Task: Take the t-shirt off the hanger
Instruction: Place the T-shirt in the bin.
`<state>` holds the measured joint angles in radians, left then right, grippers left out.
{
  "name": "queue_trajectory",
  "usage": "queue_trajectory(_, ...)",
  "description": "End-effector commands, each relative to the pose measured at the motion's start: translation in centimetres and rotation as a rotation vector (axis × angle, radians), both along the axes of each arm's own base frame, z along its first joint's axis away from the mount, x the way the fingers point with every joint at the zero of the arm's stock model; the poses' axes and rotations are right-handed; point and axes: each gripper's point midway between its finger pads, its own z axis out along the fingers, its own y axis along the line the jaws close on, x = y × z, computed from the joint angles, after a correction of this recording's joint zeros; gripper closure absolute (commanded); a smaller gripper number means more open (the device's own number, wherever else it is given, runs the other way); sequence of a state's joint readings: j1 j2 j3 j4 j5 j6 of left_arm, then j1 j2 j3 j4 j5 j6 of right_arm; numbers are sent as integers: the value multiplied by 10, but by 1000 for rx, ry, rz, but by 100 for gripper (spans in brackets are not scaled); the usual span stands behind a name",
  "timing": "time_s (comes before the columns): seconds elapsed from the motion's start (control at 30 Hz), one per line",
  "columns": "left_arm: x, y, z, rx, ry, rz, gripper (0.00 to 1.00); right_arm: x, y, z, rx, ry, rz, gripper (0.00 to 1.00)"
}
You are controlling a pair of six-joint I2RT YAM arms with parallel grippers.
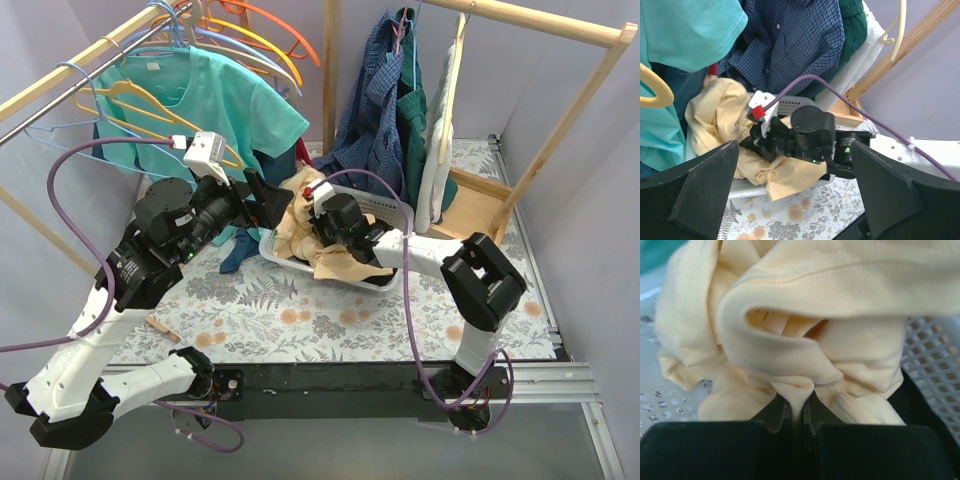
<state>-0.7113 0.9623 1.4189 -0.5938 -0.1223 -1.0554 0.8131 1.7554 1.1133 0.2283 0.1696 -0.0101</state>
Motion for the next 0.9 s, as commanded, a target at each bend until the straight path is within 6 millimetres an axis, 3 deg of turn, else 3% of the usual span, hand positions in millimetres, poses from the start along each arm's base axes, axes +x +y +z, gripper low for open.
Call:
queue_trajectory(0.0, -3, 0, 0, 8, 3, -11, 6, -11, 0, -37, -23, 135, -32, 99)
queue_trajectory(0.07, -4, 0, 0, 2, 3, -8, 6, -14, -4, -44, -47, 168, -43, 99)
queue_trajectory(0.13, -4, 2, -2, 2, 5, -3, 5, -10, -2, -29, -33, 155, -53, 99)
queue_trajectory(0.17, -4, 3, -2, 2, 4, 0, 5, -10, -1, -20, -25, 148, -51, 93)
queue_trajectory(0.2, -4, 3, -2, -1, 5, 3, 5, -11, -1, -12, -20, 139, -57, 73)
queue_trajectory(0.23, -4, 3, -3, 2, 5, 5, 5, -8, -3, 13, 6, 92, -80, 61)
queue_trajectory(0.3, -5, 4, -2, -1, 2, 6, 4, -10, -8, 38, 27, 61, -97, 41)
queue_trajectory(0.33, -5, 5, -2, 1, 2, 8, 4, -11, -11, 66, 66, 20, -104, 37)
queue_trajectory(0.4, -5, 6, -1, -2, -2, 11, 3, -13, -14, 88, 99, -11, -105, 32)
queue_trajectory(0.43, -6, 6, -1, -1, -5, 7, 3, -13, -15, 109, 132, -44, -106, 32)
queue_trajectory(0.5, -7, 6, 3, -7, -20, 2, 2, -10, -11, 127, 153, -75, -94, 32)
queue_trajectory(0.53, -7, 6, 6, -12, -29, 1, 2, -6, -8, 126, 134, -81, -87, 32)
queue_trajectory(0.57, -8, 7, 9, -15, -34, -1, 2, 0, 0, 145, 158, -112, -78, 32)
queue_trajectory(0.63, -7, 5, 10, -16, -34, -4, 2, 16, 14, 136, 123, -119, -67, 32)
queue_trajectory(0.7, -6, 4, 7, -9, -28, -2, 2, 31, 29, 147, 118, -132, -57, 32)
queue_trajectory(0.73, -6, 4, 7, -9, -24, -2, 2, 42, 40, 122, 83, -96, -50, 32)
queue_trajectory(0.77, -5, 4, 5, -9, -17, 3, 2, 49, 44, 112, 64, -75, -49, 32)
queue_trajectory(0.8, -4, 4, 1, -5, -7, 6, 2, 60, 54, 129, 92, -100, -51, 33)
queue_trajectory(0.83, -3, 4, -2, 2, 3, 11, 2, 71, 59, 99, 51, -60, -54, 33)
queue_trajectory(0.87, -2, 5, -5, 5, 13, 22, 2, 75, 61, 92, 40, -39, -58, 34)
